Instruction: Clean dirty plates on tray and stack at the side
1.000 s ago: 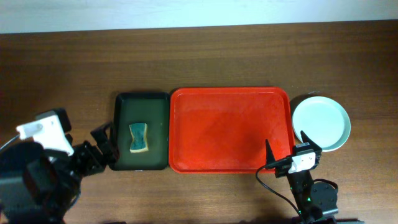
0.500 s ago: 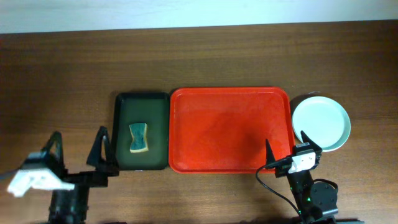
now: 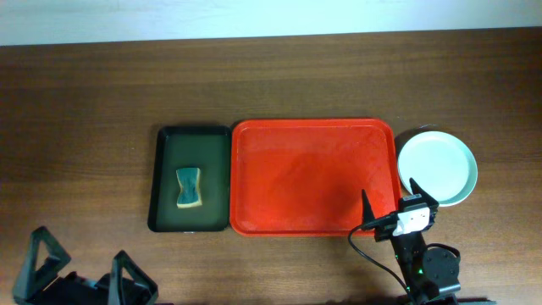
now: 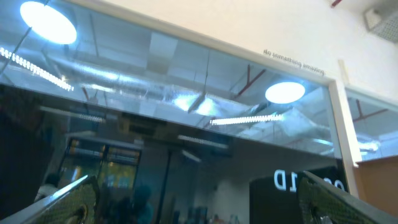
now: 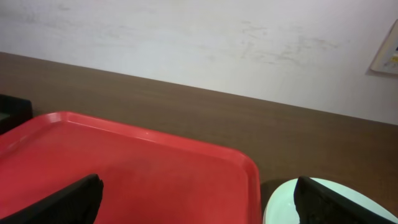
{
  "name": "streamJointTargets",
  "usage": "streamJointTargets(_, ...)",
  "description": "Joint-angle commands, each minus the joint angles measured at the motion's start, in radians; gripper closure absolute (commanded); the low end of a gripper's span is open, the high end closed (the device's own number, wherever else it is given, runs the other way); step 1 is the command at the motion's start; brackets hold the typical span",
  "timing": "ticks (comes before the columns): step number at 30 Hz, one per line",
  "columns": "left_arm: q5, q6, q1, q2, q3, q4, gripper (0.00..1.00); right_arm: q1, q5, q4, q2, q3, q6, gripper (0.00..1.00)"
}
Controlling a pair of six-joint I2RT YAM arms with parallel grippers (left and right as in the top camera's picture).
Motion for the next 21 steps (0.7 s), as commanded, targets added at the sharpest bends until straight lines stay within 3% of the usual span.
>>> streamJointTargets(1, 0.011, -0.003, -0.005, -0.01, -0.063, 0.024, 0.01, 0.005, 0.017, -0.006, -0.008, -0.005, 0.001, 0.02)
streamJointTargets(4, 0.01, -0.003, -0.005, -0.01, -0.123, 0.027, 0.01, 0.005, 0.017, -0.006, -0.008, -0.005, 0.001, 0.02)
streamJointTargets(12, -0.016, -0.002, -0.005, -0.011, -0.391, 0.396, 0.01, 0.005, 0.017, -0.006, -0.008, -0.005, 0.001, 0.01)
streamJointTargets(17, -0.02, -0.003, -0.005, -0.011, -0.499, 0.476, 0.01, 0.005, 0.017, -0.006, -0.008, -0.005, 0.001, 0.02)
streamJointTargets(21, -0.02, -0.002, -0.005, -0.011, -0.509, 0.413, 0.01, 0.005, 0.017, -0.006, -0.008, -0.005, 0.001, 0.02)
